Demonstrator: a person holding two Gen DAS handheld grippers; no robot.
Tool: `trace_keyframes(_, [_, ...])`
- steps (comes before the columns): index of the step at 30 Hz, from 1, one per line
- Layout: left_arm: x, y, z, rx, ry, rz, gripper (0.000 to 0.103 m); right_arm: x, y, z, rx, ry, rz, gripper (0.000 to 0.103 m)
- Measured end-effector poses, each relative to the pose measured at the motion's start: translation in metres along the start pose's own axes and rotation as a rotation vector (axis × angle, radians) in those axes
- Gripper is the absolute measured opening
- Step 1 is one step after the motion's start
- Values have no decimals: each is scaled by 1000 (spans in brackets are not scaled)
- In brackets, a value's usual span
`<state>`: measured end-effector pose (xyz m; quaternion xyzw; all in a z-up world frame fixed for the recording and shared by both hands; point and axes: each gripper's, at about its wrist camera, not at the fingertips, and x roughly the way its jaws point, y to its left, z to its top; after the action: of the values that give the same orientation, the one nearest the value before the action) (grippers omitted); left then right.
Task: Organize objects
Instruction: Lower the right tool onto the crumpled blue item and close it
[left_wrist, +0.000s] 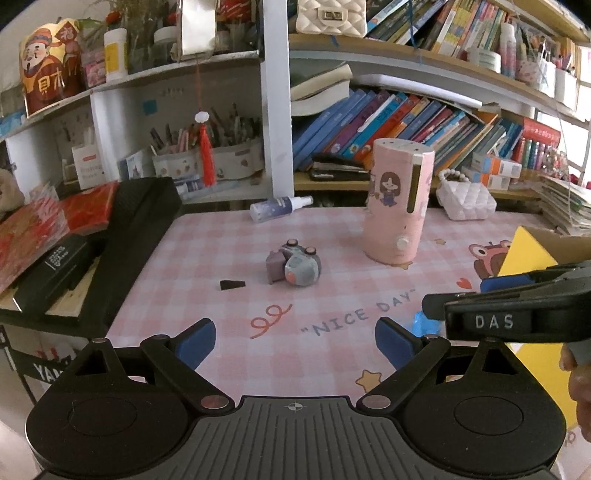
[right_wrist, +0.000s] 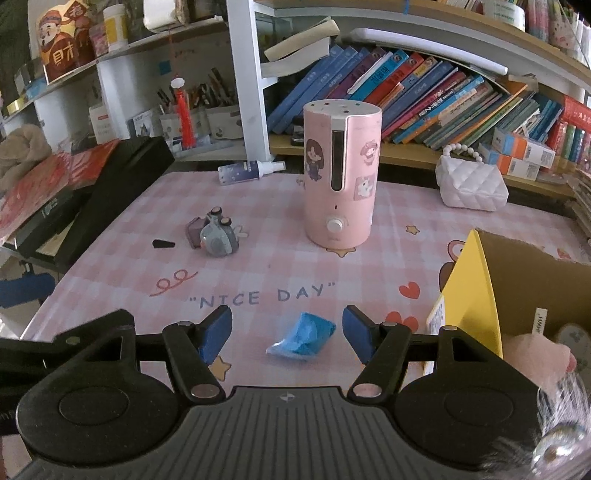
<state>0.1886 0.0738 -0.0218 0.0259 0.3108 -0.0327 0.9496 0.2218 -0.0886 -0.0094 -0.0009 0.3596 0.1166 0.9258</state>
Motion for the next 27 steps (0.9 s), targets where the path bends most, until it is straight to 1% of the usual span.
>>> trace_keyframes(8, [21, 4, 4, -19, 28, 19, 94, 23, 1, 9, -18, 39, -2, 64])
trace_keyframes(11, [27, 7, 7, -31, 25, 27, 94, 37, 1, 8, -8, 100, -17, 64])
trace_keyframes(12, [28, 8, 7, -33, 25, 32, 94, 42, 0, 7, 4, 116, -31, 62])
trace_keyframes(15, [35, 13, 9, -44, 33, 44, 94, 55, -2, 4, 34, 161, -73, 61])
trace_keyframes(17, [39, 16, 11, -53, 38, 48, 94, 64, -4, 2, 48, 190, -100, 58])
trace_keyframes(20, [43, 18, 15, -58, 32, 53, 94, 78, -6, 0, 59, 232, -126, 57])
trace_keyframes(23, [48, 18, 20, -54, 25, 54, 94, 87, -9, -4, 78, 263, -137, 50])
trace_keyframes(26, [54, 17, 24, -53, 26, 52, 94, 87, -8, -5, 55, 247, -136, 42])
trace_keyframes(27, [56, 16, 25, -53, 27, 51, 94, 87, -8, -5, 54, 239, -130, 32])
